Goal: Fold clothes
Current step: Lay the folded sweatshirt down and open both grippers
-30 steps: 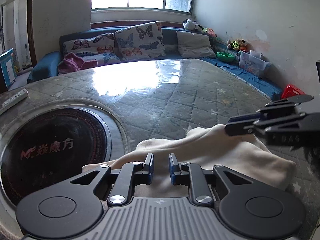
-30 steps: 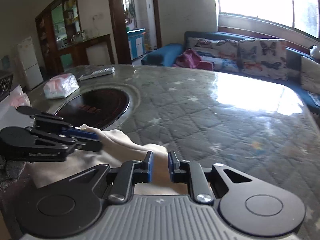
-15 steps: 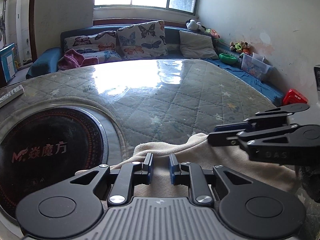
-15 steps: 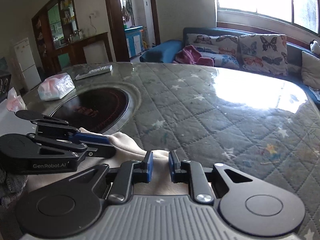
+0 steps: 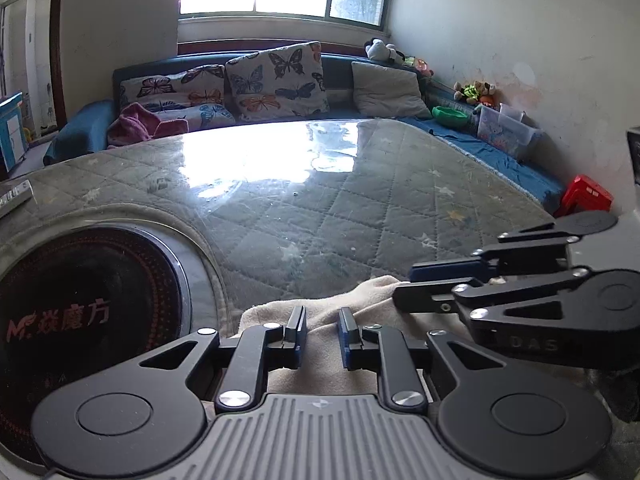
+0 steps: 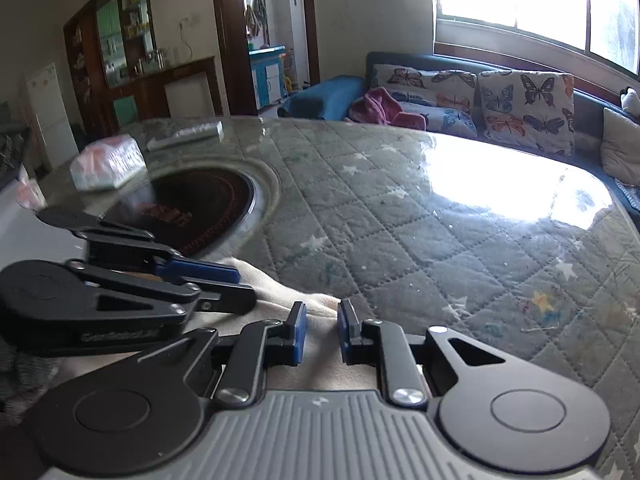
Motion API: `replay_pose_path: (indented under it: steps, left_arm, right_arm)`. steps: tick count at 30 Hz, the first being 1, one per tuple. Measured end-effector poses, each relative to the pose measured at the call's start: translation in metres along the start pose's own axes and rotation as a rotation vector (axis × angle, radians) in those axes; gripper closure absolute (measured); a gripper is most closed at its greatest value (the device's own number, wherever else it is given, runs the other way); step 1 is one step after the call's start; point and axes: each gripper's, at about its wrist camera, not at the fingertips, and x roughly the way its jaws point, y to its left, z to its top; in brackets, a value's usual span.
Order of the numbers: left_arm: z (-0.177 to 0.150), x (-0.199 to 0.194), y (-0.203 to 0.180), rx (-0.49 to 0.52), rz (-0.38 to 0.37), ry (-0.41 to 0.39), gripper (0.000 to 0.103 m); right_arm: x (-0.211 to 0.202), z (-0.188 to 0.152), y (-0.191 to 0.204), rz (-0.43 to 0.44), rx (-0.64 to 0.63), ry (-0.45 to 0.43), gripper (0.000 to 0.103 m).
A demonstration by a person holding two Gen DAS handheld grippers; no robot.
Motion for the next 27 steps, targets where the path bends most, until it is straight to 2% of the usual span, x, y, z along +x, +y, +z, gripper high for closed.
replay_pose_path:
  steps: [8, 14, 17, 19, 22, 27]
  left_arm:
    - [-0.013, -0.046, 0.002, -0.028, -0.016, -0.072, 0.084]
    - [-0.040, -0.077, -0.005, -0.025, -0.018, -0.085, 0.084]
    - [-0.054, -0.083, -0.010, -0.021, -0.002, -0.087, 0.084]
    - [-0.060, -0.083, -0.010, -0.033, -0.003, -0.073, 0.084]
    - [-0.071, -0.077, -0.010, -0.043, 0.007, -0.046, 0.084]
    - [-0.069, -0.084, -0.016, -0.037, 0.005, -0.071, 0.083]
  right_arm:
    - [-0.039, -0.017, 0.017, 0.047, -0.056, -0.036, 0.086]
    - [-0.048, -0.036, 0.040, 0.072, -0.126, -0.051, 0.085]
    - [-0.046, -0.048, 0.052, 0.101, -0.141, -0.050, 0.084]
    - [-0.044, -0.056, 0.058, 0.103, -0.150, -0.050, 0.077]
    - [-0.044, -0.067, 0.066, 0.073, -0.198, -0.076, 0.077]
    - [-0.060, -0.070, 0.071, 0.065, -0.228, -0.115, 0.076]
